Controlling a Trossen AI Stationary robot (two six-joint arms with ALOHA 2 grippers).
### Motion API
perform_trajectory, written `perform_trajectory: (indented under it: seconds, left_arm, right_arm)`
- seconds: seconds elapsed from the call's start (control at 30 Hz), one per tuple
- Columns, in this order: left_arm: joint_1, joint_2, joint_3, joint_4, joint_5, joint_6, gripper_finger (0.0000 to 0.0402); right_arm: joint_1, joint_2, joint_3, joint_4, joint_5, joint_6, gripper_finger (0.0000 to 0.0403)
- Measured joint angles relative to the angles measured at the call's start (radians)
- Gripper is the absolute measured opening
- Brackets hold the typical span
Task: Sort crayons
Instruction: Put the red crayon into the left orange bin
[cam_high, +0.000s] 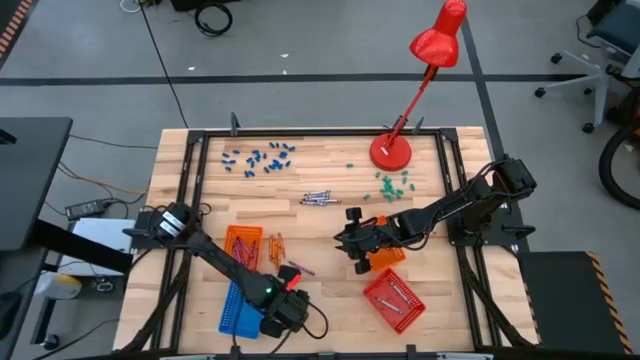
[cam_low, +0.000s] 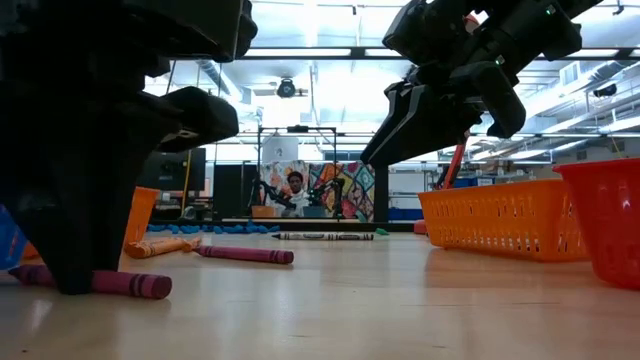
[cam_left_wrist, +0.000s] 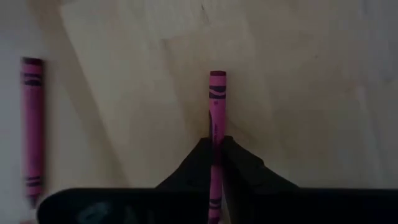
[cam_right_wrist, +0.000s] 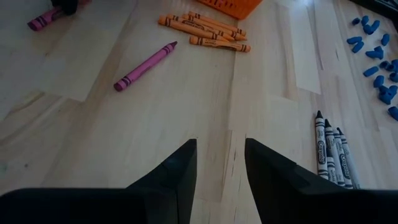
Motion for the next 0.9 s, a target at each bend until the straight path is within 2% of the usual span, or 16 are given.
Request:
perform_trajectory:
  seconds: [0.3,0.63,0.9]
  left_arm:
    - [0.023,0.000,0.115,-0.168,-0.098,0.032,0.0030]
    - [0.023,-0.007,0.287,-0.489,-0.253,0.058,0.0030]
    - [0.012,-0.012,0.327,-0.750,-0.274,-0.005,0.0030]
  right_arm:
    - [0.000,0.000,0.000,0.000,-0.024,0.016,0.0139]
    - [0.000,0.000,0.000,0.000,-0.029,0.018,0.0139]
    - [0.000,0.000,0.000,0.000,-0.039,0.027,0.0139]
